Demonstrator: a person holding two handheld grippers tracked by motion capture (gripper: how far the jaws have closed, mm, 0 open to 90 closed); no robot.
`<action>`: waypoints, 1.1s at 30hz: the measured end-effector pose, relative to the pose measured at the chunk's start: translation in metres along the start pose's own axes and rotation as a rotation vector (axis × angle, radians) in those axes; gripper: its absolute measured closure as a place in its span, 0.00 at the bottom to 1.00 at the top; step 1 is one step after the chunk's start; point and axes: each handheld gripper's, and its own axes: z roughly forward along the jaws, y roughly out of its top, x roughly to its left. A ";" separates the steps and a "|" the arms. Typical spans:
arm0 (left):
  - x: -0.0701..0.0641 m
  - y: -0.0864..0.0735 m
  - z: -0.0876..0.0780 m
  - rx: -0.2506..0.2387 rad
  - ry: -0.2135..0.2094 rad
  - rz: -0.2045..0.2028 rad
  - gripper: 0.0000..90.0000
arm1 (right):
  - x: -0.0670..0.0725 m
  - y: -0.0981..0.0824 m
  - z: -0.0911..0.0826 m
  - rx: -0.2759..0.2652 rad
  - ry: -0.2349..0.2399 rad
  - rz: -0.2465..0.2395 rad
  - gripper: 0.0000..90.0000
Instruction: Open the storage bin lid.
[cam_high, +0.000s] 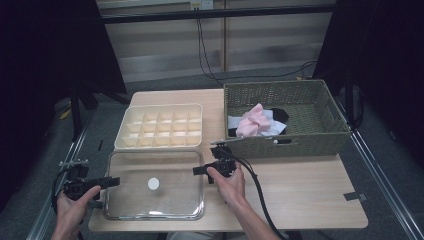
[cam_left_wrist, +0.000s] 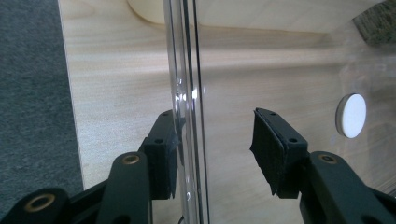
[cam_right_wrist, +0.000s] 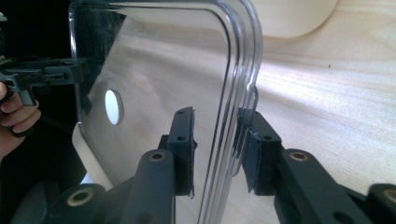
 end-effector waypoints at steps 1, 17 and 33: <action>0.001 0.000 0.001 0.003 -0.002 -0.003 0.58 | -0.002 0.000 0.002 0.002 -0.001 0.001 0.74; 0.015 -0.004 0.015 0.045 -0.030 -0.049 0.58 | -0.013 0.000 0.023 0.033 -0.032 0.051 0.67; 0.020 -0.006 0.019 0.039 -0.034 -0.062 0.57 | -0.015 -0.002 0.033 0.041 -0.059 0.032 0.62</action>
